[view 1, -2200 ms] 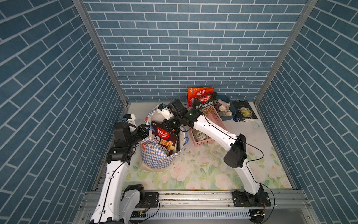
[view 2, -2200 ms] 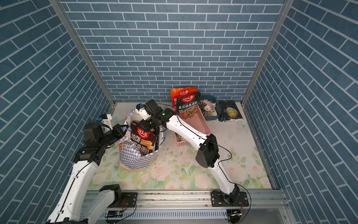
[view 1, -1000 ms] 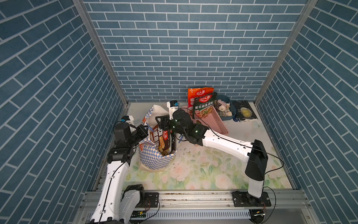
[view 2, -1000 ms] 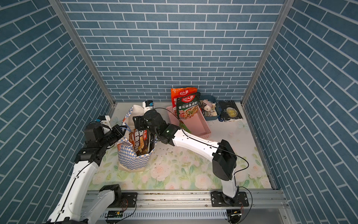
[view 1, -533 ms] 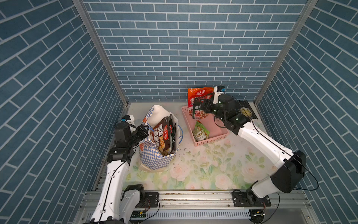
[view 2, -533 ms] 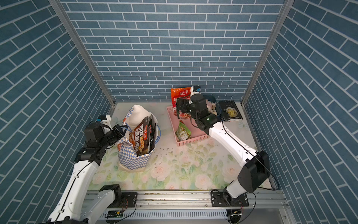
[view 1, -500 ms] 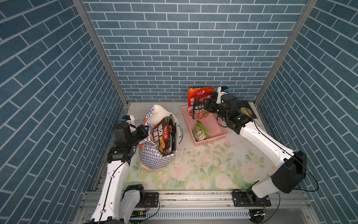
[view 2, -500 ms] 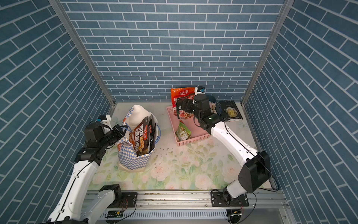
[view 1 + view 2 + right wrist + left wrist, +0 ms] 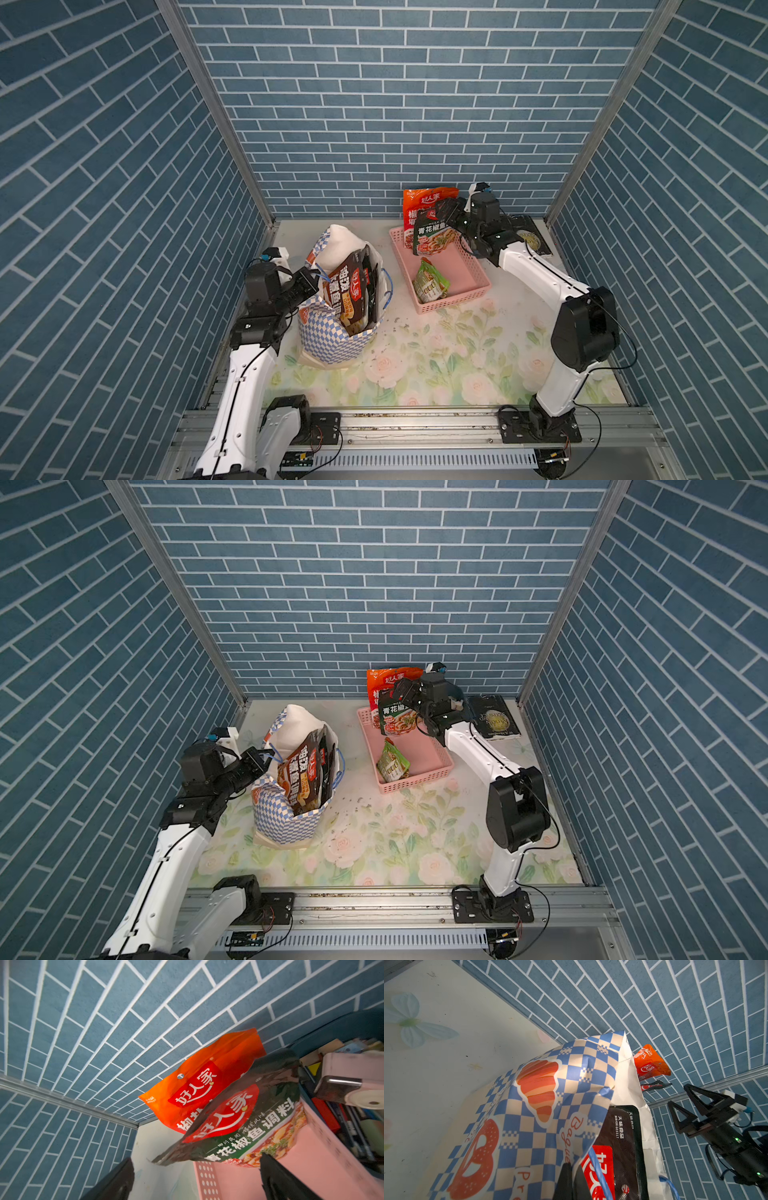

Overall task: Place the condiment packets inside the bag
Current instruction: Pick up the condiment packet from the storage box.

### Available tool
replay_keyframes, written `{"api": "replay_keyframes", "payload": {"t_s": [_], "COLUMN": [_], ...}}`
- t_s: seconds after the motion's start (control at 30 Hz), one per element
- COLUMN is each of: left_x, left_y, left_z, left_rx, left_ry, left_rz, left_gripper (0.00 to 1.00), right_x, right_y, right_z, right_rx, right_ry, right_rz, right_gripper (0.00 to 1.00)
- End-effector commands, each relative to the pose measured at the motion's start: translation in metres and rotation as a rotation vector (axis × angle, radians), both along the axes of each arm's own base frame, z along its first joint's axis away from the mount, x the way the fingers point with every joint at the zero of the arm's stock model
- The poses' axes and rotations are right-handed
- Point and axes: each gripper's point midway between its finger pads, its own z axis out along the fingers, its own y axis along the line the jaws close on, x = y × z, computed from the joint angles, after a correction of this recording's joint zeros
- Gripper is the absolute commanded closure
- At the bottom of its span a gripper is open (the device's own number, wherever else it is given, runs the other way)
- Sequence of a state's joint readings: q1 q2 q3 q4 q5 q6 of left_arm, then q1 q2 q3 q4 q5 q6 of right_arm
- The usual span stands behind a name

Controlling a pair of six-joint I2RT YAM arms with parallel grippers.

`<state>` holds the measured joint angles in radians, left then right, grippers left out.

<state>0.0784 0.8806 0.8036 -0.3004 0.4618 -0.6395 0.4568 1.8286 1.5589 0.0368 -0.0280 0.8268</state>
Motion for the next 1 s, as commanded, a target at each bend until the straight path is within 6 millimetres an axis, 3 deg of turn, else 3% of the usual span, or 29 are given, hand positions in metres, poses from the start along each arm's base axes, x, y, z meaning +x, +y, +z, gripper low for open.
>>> {"api": "replay_keyframes", "payload": {"t_s": [0.0, 0.2, 0.33, 0.47, 0.67, 0.83, 0.97], "left_x": [-0.008, -0.012, -0.013, -0.015, -0.015, -0.015, -0.016], "left_y": [-0.007, -0.007, -0.007, -0.004, -0.003, -0.003, -0.002], "left_z": [-0.010, -0.013, -0.015, -0.013, -0.017, -0.016, -0.015], "left_rx": [-0.010, -0.001, 0.003, 0.017, 0.028, 0.028, 0.033], "left_ry": [0.046, 0.049, 0.050, 0.041, 0.047, 0.041, 0.038], "left_rz": [-0.036, -0.042, -0.041, -0.026, -0.023, -0.025, -0.020], "left_gripper": [1.00, 1.00, 1.00, 1.00, 1.00, 1.00, 1.00], "right_x": [0.019, 0.043, 0.052, 0.047, 0.034, 0.029, 0.022], "right_y": [0.003, 0.010, 0.015, 0.013, -0.001, 0.004, 0.000], "right_z": [0.015, 0.021, -0.001, -0.027, -0.026, -0.051, -0.062], "right_rx": [0.130, 0.163, 0.145, 0.133, 0.152, 0.134, 0.129], "right_ry": [-0.002, 0.000, 0.097, 0.186, 0.166, 0.236, 0.256], "right_rz": [-0.032, -0.054, -0.061, -0.082, -0.122, -0.089, -0.084], "right_gripper": [0.04, 0.05, 0.11, 0.23, 0.31, 0.31, 0.45]}}
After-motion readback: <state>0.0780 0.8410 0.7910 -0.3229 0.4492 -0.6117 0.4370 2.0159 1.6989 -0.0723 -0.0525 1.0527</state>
